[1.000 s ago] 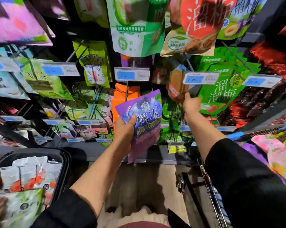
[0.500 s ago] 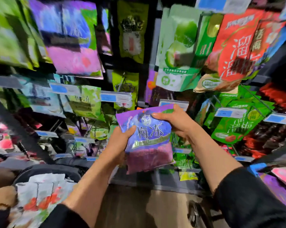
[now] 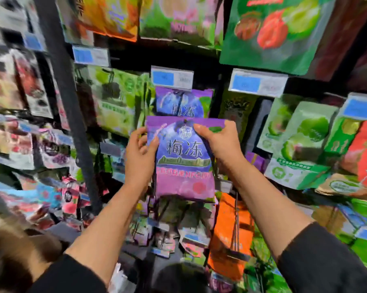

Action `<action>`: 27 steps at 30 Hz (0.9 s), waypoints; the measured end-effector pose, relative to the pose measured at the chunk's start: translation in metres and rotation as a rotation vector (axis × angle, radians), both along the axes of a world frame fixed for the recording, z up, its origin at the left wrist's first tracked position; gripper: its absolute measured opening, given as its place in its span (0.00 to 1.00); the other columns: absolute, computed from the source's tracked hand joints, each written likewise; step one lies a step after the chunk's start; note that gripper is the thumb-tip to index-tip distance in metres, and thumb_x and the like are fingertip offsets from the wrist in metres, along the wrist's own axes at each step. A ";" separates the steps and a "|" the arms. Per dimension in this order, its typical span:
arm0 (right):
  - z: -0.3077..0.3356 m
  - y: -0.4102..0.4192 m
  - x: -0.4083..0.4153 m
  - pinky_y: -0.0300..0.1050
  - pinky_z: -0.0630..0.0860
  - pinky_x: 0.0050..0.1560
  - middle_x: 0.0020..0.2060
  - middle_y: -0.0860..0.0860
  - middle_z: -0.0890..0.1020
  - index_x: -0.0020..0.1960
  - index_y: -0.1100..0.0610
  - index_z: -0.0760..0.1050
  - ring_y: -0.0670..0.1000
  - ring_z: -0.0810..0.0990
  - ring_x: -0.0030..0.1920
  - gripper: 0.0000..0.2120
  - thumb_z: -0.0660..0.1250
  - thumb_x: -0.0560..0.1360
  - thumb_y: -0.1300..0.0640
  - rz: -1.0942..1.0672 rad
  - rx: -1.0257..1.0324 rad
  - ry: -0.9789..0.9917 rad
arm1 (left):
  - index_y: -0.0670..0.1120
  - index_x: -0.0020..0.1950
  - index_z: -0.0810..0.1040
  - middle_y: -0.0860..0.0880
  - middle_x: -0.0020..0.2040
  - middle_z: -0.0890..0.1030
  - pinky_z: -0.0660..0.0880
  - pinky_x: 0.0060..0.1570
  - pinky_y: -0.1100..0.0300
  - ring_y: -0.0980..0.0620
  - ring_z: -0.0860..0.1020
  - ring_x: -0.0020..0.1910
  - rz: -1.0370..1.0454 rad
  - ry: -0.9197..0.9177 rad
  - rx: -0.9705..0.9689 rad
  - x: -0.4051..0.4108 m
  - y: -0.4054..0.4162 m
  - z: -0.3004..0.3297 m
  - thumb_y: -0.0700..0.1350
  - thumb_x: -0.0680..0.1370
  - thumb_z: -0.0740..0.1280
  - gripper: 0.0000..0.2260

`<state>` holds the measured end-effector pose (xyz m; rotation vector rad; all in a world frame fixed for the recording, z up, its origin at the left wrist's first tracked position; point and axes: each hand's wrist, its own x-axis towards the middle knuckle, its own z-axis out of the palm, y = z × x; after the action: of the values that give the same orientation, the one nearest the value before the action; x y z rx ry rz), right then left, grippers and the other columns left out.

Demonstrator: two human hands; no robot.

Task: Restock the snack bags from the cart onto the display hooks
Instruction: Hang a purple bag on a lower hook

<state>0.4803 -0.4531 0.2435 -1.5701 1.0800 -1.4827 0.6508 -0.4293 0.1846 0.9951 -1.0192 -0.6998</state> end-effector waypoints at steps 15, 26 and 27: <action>0.023 -0.087 0.062 0.66 0.78 0.40 0.38 0.65 0.81 0.32 0.55 0.67 0.65 0.83 0.42 0.19 0.73 0.56 0.46 -0.165 0.034 -0.095 | 0.42 0.78 0.53 0.46 0.79 0.49 0.39 0.65 0.79 0.50 0.44 0.78 0.110 -0.857 -0.213 0.012 -0.060 0.075 0.30 0.79 0.57 0.29; 0.019 -0.099 0.066 0.62 0.79 0.41 0.36 0.63 0.82 0.37 0.62 0.72 0.61 0.82 0.38 0.12 0.72 0.65 0.55 -0.273 0.002 -0.071 | 0.44 0.79 0.51 0.48 0.79 0.47 0.46 0.76 0.42 0.50 0.45 0.78 0.096 -0.845 -0.217 0.013 -0.073 0.065 0.27 0.75 0.55 0.34; 0.020 -0.100 0.066 0.63 0.79 0.41 0.36 0.63 0.82 0.37 0.63 0.73 0.62 0.82 0.39 0.12 0.72 0.66 0.56 -0.285 -0.005 -0.068 | 0.45 0.79 0.51 0.49 0.79 0.48 0.47 0.75 0.41 0.50 0.45 0.78 0.099 -0.843 -0.214 0.013 -0.074 0.064 0.27 0.75 0.55 0.34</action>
<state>0.5460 -0.5528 0.2635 -1.4014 1.3016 -1.7135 0.6640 -0.5031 0.2486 1.1615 -1.7148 -0.0503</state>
